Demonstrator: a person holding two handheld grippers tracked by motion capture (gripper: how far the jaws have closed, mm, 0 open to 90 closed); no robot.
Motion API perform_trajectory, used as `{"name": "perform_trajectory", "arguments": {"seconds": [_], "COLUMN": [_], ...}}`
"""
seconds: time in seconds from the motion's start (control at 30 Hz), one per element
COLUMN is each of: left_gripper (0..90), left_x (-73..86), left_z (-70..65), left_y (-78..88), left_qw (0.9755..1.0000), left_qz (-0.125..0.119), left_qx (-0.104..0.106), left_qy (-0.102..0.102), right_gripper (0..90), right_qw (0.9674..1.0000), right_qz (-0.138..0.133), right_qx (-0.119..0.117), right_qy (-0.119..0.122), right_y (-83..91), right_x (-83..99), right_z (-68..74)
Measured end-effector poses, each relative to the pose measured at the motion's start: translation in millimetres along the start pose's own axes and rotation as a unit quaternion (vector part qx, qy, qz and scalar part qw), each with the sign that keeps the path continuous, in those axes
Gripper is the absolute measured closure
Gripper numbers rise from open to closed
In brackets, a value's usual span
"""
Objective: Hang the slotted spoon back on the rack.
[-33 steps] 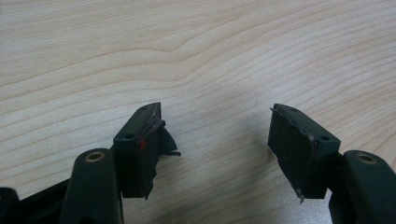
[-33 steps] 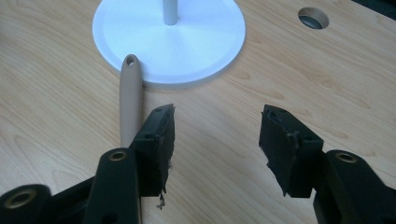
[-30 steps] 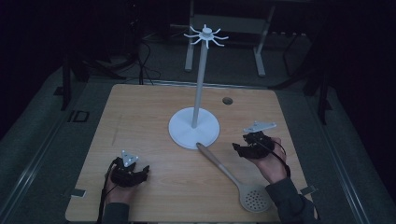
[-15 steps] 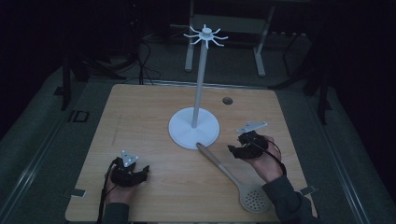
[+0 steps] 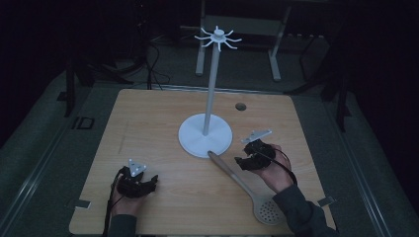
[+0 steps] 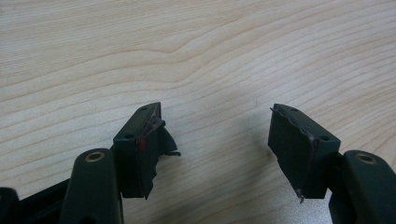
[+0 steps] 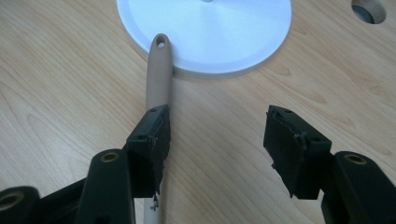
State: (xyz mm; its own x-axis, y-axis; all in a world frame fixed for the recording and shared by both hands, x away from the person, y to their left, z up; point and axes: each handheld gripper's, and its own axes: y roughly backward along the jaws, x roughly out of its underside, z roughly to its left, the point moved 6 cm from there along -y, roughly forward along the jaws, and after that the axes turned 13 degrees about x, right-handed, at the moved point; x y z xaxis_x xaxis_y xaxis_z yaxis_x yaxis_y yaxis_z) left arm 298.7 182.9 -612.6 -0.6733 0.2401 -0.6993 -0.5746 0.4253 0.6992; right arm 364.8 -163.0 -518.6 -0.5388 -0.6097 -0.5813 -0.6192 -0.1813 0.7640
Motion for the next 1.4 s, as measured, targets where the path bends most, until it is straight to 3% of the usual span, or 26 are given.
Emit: {"name": "perform_trajectory", "arguments": {"seconds": [0.9,1.17,1.4], "left_gripper": [35.9,35.9,35.9], "left_x": [-0.1,-0.3,-0.3], "left_z": [0.0,0.3,0.4], "left_y": [0.2,0.6,0.6], "left_qw": [1.0000,1.0000,1.0000], "left_qz": [-0.001,-0.002,-0.001], "left_qx": [0.001,0.001,0.001], "left_qy": [0.002,0.001,0.001], "right_gripper": [40.2,40.2,50.3], "right_qw": [0.9982,0.9970,0.9947], "right_qz": [0.048,0.061,0.080], "right_qx": [-0.013,-0.026,-0.041], "right_qy": [0.033,0.038,0.050], "right_y": [-32.5,-41.2,-46.8], "right_x": [10.2,16.0,20.2], "right_z": [25.8,34.7,43.4]}}
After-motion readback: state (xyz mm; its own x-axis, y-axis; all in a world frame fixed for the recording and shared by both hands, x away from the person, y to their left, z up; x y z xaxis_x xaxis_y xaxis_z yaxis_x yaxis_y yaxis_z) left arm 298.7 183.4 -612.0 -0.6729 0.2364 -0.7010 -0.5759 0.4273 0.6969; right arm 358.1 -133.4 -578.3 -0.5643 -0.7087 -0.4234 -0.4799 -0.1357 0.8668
